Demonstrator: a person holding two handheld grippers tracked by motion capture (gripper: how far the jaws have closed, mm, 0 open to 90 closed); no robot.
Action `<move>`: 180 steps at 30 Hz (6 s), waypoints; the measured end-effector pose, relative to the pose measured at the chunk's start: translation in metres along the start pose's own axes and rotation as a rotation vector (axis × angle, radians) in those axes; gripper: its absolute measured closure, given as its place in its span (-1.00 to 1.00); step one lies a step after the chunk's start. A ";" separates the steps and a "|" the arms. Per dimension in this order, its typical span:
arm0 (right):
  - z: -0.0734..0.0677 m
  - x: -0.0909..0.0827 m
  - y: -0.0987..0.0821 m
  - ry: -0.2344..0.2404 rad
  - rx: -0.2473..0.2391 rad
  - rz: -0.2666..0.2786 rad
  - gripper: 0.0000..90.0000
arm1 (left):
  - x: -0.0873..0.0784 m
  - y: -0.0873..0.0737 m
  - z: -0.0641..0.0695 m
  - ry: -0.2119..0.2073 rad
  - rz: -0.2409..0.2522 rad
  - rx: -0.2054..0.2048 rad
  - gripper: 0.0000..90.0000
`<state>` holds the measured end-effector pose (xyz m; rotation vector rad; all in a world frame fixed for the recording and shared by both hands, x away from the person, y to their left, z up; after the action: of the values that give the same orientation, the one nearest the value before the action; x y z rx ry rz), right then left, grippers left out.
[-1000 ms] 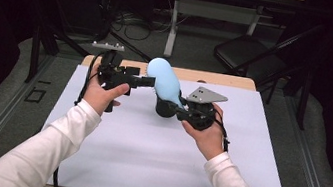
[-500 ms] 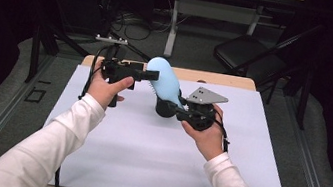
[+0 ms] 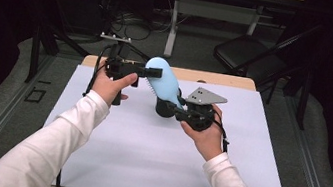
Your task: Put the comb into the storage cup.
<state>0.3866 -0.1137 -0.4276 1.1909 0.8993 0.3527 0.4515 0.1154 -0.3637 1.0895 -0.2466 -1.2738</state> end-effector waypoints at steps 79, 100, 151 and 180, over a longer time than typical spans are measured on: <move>-0.008 0.010 -0.005 0.003 -0.016 0.000 0.55 | 0.010 -0.004 -0.005 -0.073 -0.037 -0.129 0.03; -0.010 0.012 -0.010 -0.002 -0.012 0.008 0.54 | 0.011 -0.005 -0.001 -0.077 -0.061 -0.162 0.09; -0.010 0.014 -0.020 -0.049 0.054 -0.023 0.00 | 0.016 -0.003 -0.004 -0.059 -0.066 -0.215 0.14; -0.005 0.008 -0.018 -0.088 0.165 -0.016 -1.00 | 0.007 0.007 -0.010 0.024 -0.021 -0.178 0.13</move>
<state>0.3843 -0.1113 -0.4477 1.3402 0.8738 0.2148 0.4651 0.1142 -0.3666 0.9560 -0.1014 -1.2751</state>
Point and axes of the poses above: each handheld gripper's, and its own axes: x roughly forward along the jaws, y roughly out of its top, z roughly to its right, the point moved 2 cm from there along x, roughly forward along the jaws, and after that the axes turned 4 degrees about -z, right-handed, at the moved point
